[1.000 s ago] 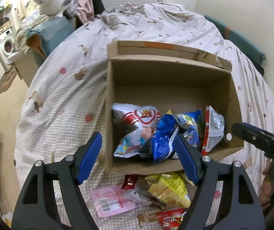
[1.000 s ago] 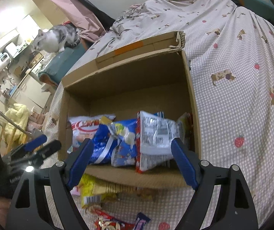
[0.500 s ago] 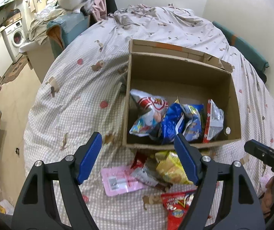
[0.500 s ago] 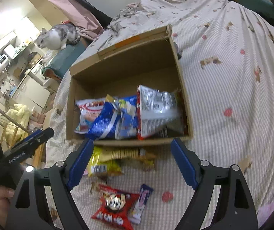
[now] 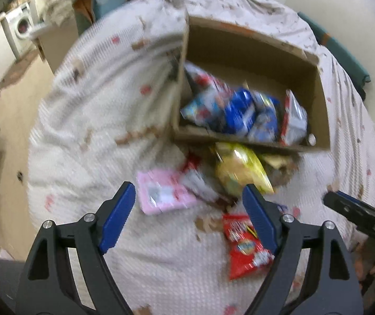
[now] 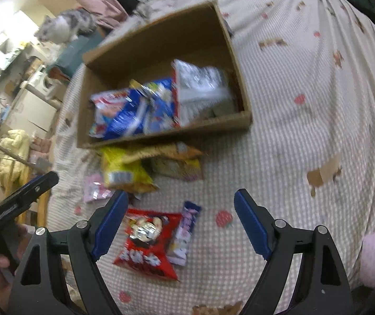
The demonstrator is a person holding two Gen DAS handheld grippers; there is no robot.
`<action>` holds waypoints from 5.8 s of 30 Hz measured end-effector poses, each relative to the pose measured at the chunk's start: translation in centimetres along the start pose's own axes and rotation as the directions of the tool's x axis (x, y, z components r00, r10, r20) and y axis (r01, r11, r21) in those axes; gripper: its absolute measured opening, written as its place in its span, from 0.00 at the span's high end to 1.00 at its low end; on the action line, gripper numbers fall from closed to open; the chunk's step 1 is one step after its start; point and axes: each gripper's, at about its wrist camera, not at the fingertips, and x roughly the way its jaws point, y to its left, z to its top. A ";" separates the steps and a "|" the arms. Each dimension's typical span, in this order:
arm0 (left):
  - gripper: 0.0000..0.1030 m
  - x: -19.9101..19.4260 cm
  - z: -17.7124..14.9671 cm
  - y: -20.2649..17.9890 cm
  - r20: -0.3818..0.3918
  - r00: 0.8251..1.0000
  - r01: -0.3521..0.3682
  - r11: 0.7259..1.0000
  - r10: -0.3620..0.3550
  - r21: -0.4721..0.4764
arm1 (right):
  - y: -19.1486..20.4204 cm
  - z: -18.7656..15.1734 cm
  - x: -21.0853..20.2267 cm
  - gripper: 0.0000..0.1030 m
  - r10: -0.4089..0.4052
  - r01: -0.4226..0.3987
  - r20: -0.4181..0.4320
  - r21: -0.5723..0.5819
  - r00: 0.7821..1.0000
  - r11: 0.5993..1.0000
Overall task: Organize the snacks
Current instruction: 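Grasp the red milk candy bag with the left tool while the right tool moves toward the yellow bag, then lift the red milk candy bag with the left tool while the right tool grasps the yellow bag, then carry the red bag and the yellow bag over the box with both tools, then lower both bags into the box and open both tools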
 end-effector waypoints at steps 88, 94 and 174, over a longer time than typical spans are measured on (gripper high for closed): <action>0.55 1.2 0.0 4.5 -0.189 0.982 -0.005 0.993 -0.017 -0.115 | 5.8 -1.2 0.5 0.67 0.327 -0.329 -0.060 -0.020 0.943 0.944; 0.55 -0.6 1.0 4.0 -0.121 0.993 0.004 0.995 -0.015 -0.095 | 5.6 0.2 -3.6 0.67 0.369 -0.366 0.038 -0.071 0.929 0.928; 0.18 5.3 16.2 -2.2 0.119 0.992 0.044 0.997 -0.050 0.055 | 2.7 14.7 6.8 0.18 0.312 -0.299 0.101 -0.129 0.945 0.946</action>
